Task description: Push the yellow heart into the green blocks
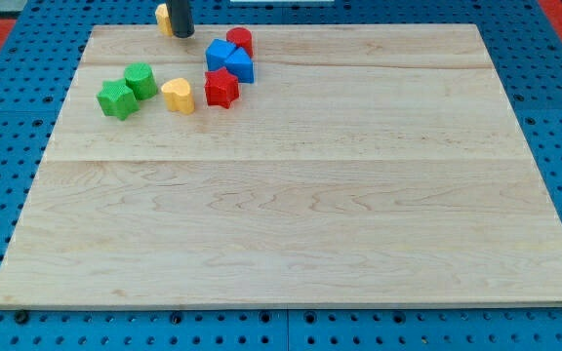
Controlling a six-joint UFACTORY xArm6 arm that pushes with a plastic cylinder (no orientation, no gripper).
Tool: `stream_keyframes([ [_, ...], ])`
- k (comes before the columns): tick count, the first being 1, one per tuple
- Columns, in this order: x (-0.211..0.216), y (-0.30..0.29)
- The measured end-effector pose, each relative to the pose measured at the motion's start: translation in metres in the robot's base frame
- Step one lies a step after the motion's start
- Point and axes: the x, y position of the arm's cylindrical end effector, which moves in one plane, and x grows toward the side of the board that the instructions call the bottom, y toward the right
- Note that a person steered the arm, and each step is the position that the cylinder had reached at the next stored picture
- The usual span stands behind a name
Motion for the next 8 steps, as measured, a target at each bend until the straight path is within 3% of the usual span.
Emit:
stream_keyframes([
  [8,0.000,-0.051],
])
